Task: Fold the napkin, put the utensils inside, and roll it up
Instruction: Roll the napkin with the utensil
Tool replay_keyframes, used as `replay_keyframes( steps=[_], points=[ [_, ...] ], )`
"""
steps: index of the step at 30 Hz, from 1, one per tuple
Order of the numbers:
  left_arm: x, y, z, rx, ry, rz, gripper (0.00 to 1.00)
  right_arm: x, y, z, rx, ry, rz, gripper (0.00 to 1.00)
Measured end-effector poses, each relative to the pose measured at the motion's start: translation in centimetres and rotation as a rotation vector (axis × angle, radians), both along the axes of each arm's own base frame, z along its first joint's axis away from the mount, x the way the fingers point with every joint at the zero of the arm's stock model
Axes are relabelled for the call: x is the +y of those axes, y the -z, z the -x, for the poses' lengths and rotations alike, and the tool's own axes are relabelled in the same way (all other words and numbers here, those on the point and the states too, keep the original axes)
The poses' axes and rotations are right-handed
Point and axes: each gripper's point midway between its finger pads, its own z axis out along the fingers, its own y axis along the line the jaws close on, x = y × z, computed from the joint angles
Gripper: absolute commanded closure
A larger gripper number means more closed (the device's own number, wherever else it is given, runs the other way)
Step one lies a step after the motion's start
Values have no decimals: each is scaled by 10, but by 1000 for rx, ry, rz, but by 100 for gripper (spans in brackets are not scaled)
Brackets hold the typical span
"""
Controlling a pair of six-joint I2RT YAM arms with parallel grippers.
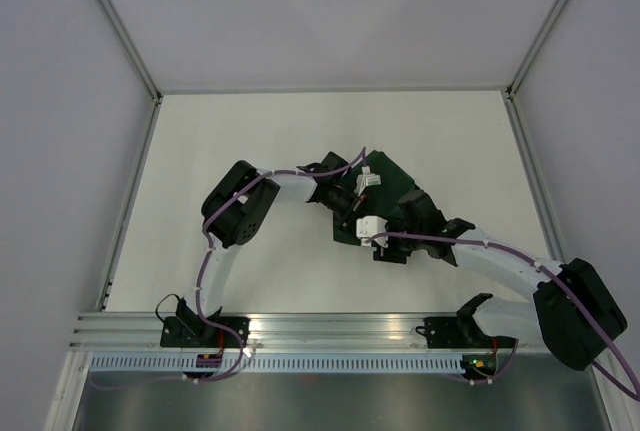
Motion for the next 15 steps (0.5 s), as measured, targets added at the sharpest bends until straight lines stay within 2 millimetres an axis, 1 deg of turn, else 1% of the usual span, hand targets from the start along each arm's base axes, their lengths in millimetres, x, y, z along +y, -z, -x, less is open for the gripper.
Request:
replay_keyframes(
  steps=[4, 8, 15],
  points=[
    [0, 0, 0, 5, 1, -1, 98, 1, 10, -2, -33, -9, 24, 34],
    [0, 0, 0, 7, 1, -2, 98, -3, 23, -6, -42, 0, 62, 34],
    [0, 0, 0, 15, 2, 0, 98, 1, 23, -18, -95, -1, 61, 35]
  ],
)
